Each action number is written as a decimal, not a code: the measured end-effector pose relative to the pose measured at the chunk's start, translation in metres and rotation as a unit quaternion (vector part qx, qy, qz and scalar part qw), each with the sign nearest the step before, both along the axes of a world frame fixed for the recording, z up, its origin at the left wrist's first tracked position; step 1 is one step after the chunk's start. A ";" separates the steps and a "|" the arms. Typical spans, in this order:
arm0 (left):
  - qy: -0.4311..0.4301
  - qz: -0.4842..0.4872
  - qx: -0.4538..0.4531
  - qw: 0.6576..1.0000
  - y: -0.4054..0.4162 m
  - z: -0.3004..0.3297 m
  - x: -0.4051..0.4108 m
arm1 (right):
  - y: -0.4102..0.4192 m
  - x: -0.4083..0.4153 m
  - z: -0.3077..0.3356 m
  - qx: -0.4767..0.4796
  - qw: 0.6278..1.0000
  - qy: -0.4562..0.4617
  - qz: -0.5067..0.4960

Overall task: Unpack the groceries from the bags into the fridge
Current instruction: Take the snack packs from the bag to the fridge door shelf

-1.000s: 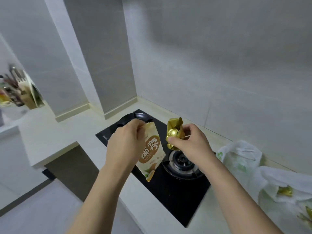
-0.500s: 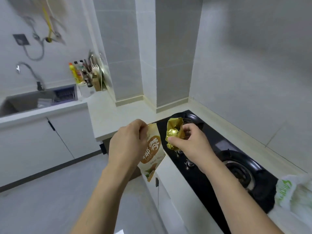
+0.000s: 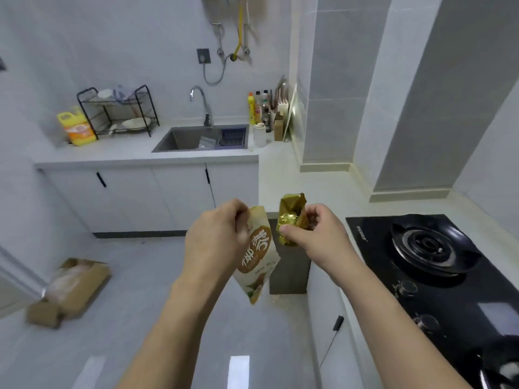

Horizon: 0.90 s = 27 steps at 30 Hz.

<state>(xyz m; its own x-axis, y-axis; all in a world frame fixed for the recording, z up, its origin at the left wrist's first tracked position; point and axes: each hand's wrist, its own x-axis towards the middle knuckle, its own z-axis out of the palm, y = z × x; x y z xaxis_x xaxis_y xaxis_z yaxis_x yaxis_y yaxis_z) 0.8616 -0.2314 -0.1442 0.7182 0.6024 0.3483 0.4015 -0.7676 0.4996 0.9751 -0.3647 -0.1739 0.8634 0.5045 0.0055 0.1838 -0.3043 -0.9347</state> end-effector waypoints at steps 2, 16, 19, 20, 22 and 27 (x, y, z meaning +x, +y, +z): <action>-0.005 0.041 0.005 0.999 0.015 0.001 -0.015 | 0.023 -0.006 0.002 0.006 0.999 0.002 0.039; -0.033 0.321 0.009 0.947 0.074 0.001 -0.178 | 0.163 -0.125 0.011 -0.010 0.949 0.006 0.316; -0.038 0.378 0.007 0.925 0.078 0.000 -0.220 | 0.186 -0.164 0.013 -0.008 0.928 0.004 0.373; -0.040 0.396 0.008 0.917 0.079 0.000 -0.234 | 0.193 -0.178 0.014 -0.009 0.920 0.003 0.391; -0.044 0.433 0.009 0.900 0.077 0.000 -0.262 | 0.204 -0.206 0.014 -0.008 0.905 0.002 0.425; -0.047 0.508 0.009 0.860 0.067 0.000 -0.335 | 0.224 -0.278 0.011 -0.005 0.873 -0.005 0.488</action>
<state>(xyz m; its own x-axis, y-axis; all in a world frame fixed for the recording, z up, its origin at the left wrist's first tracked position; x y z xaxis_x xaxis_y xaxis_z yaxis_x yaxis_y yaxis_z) 0.5269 -0.1642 -0.1445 -0.2081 0.8960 0.3924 0.8283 -0.0519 0.5579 0.6976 -0.1405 -0.1624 0.0214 0.9998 0.0013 0.3681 -0.0067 -0.9298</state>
